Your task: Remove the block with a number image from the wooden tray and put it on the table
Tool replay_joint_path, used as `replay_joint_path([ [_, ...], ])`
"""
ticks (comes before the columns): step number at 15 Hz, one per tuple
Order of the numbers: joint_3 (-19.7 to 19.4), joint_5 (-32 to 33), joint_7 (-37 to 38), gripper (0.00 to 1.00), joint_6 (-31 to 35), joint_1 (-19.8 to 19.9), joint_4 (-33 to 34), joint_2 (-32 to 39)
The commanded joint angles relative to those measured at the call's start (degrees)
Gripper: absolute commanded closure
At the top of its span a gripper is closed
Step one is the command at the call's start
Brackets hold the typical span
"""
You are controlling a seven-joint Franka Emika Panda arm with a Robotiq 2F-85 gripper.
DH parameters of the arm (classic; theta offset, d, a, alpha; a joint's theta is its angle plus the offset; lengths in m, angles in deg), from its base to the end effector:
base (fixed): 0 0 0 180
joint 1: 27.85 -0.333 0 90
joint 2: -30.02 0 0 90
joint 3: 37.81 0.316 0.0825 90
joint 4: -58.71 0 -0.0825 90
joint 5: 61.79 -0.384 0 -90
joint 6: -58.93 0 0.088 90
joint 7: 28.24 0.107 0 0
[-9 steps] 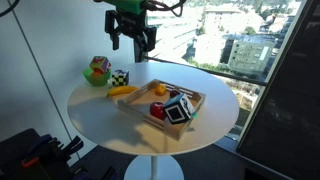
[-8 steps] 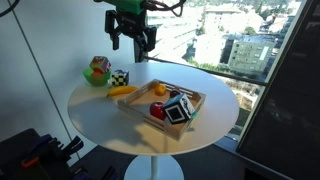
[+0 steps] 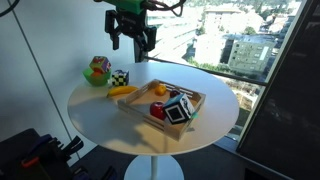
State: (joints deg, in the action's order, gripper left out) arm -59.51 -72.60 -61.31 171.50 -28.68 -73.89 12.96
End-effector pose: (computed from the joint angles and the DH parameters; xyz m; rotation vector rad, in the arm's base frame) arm 0.4260 -0.1555 0.4494 -2.8476 -0.2180 -0.0822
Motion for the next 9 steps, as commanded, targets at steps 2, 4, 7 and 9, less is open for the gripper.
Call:
replay_joint_path([
  [2, 3.1, -0.7, 0.2, 0.0, 0.6, 3.3, 0.4, 0.6],
  [4, 3.8, -0.6, 1.1, 0.0, 1.4, 4.2, 0.8, 1.0],
  [7, 5.2, -0.9, 3.4, 0.0, 4.8, 4.6, 0.8, 2.7],
  [9, 6.2, -0.2, 6.1, 0.0, 8.0, 4.8, 1.0, 4.3],
])
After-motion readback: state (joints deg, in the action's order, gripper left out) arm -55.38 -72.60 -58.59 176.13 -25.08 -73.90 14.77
